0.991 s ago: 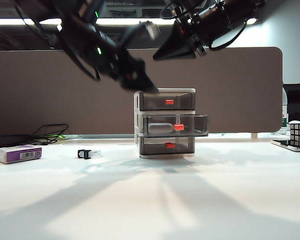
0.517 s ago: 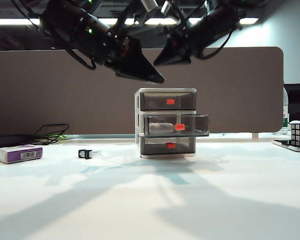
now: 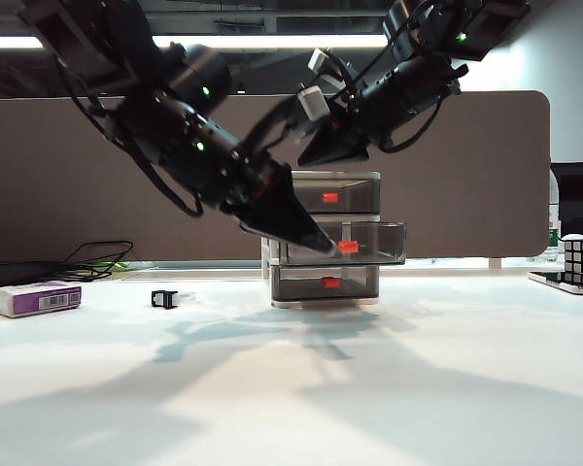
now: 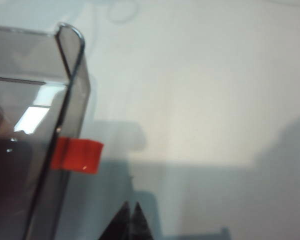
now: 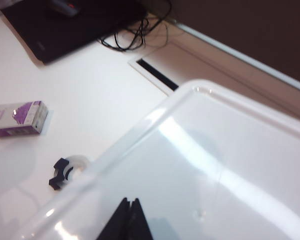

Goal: Open the second layer of the drawer on the table, pick up the earphone case on the table and put it in, and finally close the drawer.

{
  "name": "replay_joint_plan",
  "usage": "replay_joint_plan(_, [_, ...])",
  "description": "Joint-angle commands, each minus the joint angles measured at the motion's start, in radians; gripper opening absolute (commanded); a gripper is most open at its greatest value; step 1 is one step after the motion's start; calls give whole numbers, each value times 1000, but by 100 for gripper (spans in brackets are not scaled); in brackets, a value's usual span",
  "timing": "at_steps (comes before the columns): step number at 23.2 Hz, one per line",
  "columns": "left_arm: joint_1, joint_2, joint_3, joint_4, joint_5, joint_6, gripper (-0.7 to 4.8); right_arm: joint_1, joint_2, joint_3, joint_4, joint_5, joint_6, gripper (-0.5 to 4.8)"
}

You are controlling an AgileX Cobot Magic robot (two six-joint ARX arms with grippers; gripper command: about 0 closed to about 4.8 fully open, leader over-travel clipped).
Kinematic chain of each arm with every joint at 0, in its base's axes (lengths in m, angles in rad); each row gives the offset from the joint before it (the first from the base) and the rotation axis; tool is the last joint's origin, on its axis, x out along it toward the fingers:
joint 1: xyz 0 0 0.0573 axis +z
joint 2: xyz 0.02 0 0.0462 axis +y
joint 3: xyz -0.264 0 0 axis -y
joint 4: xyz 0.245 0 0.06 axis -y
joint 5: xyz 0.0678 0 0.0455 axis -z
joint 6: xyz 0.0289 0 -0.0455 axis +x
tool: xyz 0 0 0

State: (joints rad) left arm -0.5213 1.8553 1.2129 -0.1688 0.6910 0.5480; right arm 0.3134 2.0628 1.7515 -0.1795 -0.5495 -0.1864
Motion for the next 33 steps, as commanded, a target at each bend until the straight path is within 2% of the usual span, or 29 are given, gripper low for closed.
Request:
replay_joint_plan(1, [-12,24,4,86,-16,-8,-6,0,0,4,-22,3,2,-5])
replay_joint_plan(9, [-25,47,4,309,-190,-63,-6,0,2,4,-72,35,-12,-5])
replay_joint_plan(12, [-24,47,4,394,-321,-77,-6,0,2,4,-82,35,-27,-5])
replay_joint_plan(20, [-25,111,7,483,-513,-97,-6,1,4,4,-89,35,-27,-5])
replay_joint_plan(24, [-25,130,7,542,-606,-141,-6,0,4,4,-91,35,-28,-5])
replay_joint_plan(26, [-25,130,7,556,-602,-140,-6,0,3,4,-93,34,-31,-5])
replay_joint_plan(29, [-25,110,7,490,-502,-137,-6,0,-3,4,-87,-6,-61,-5])
replay_joint_plan(31, [-24,69,6,444,-428,-120,-6,-4,-36,4,-81,3,-94,-5])
replay_joint_plan(33, [-23,5,-16,438,-429,-107,-6,-17,-91,4,-90,13,-95,-5])
